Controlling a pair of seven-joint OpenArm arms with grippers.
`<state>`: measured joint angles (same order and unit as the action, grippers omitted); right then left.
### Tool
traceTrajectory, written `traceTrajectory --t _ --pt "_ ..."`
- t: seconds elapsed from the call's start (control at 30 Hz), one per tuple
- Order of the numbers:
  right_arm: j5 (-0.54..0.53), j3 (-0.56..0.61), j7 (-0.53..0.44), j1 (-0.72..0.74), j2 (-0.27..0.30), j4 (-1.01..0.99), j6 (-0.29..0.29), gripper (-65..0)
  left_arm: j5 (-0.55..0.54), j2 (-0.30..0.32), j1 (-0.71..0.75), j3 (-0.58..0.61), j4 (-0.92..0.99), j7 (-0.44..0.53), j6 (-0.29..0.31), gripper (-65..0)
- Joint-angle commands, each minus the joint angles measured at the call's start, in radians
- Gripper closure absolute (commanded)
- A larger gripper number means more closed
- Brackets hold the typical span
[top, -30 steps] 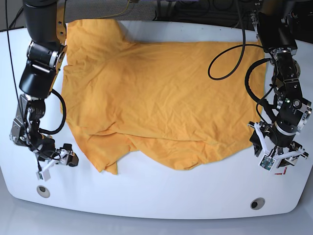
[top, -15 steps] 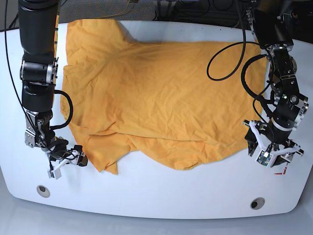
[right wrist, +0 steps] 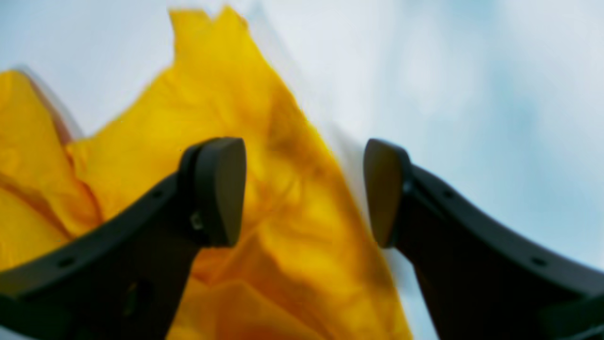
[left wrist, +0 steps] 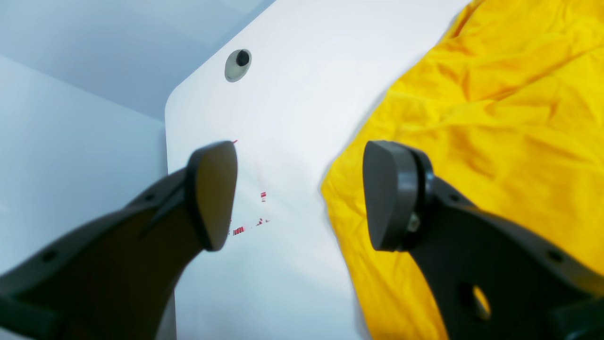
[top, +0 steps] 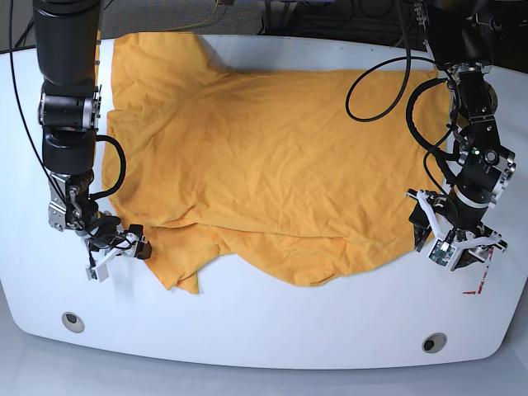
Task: Layout the t-shirt on the table in an organized manner, then fold the t-shirt properly
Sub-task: 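Move both grippers down beside the t-shirt hem corners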
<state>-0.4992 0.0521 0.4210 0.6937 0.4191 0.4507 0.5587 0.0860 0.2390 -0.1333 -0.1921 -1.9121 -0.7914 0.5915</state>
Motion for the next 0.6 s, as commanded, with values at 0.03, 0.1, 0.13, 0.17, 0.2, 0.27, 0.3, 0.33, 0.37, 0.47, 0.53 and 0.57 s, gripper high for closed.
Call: traceTrajectory --t 0.03,0.1,0.13,0.17,0.2,0.27,0.3,0.33,0.37,0.47,0.53,0.57 --pt "-0.014 -0.007 -0.049 0.021 0.011 0.016 0.008 -38.4 -0.002 0.009 -0.016 -0.005 -0.016 0.022 -0.008 -39.3" --pt "-0.017 -0.007 -0.053 0.005 0.010 0.016 0.008 -38.4 -0.004 0.009 -0.009 -0.005 -0.016 0.022 -0.008 -39.3" --pt "-0.017 -0.007 -0.053 0.002 0.005 0.016 0.008 -38.4 -0.004 0.009 -0.007 -0.005 -0.016 0.022 -0.008 -39.3" --pt "-0.017 -0.007 -0.052 0.001 -0.004 0.016 0.008 -38.4 -0.004 0.009 -0.007 -0.005 -0.016 0.022 -0.008 -39.3" --pt "-0.016 -0.007 -0.052 0.001 -0.007 0.016 0.008 -38.4 -0.004 0.009 -0.007 -0.005 -0.016 0.022 -0.008 -39.3" --pt "-0.016 -0.007 -0.047 0.001 -0.018 0.016 0.008 -38.4 -0.004 0.009 -0.007 -0.005 -0.016 0.022 -0.008 -39.3" --pt "-0.016 -0.007 -0.047 0.001 -0.022 0.016 0.008 -38.4 -0.004 0.009 -0.007 -0.005 -0.016 0.022 -0.008 -39.3" --pt "-0.016 -0.005 -0.047 0.001 -0.024 0.018 0.008 -38.4 -0.002 0.009 -0.007 -0.005 -0.016 0.022 -0.008 -39.3" --pt "-0.016 -0.005 -0.047 0.001 -0.024 0.018 0.008 -38.4 -0.002 0.009 -0.007 -0.005 -0.016 0.022 -0.008 -39.3" --pt "-0.016 -0.005 -0.046 0.001 -0.047 0.018 0.008 -38.3 -0.002 0.009 -0.006 -0.005 -0.016 0.020 -0.008 -39.3" --pt "-0.016 -0.005 -0.046 0.001 -0.058 0.018 0.008 -38.2 -0.002 0.009 -0.006 -0.005 -0.016 0.020 -0.008 -39.3" --pt "-0.016 -0.005 -0.046 0.001 -0.059 0.018 0.008 -38.2 -0.002 0.009 -0.006 -0.005 -0.016 0.020 -0.008 -39.3"
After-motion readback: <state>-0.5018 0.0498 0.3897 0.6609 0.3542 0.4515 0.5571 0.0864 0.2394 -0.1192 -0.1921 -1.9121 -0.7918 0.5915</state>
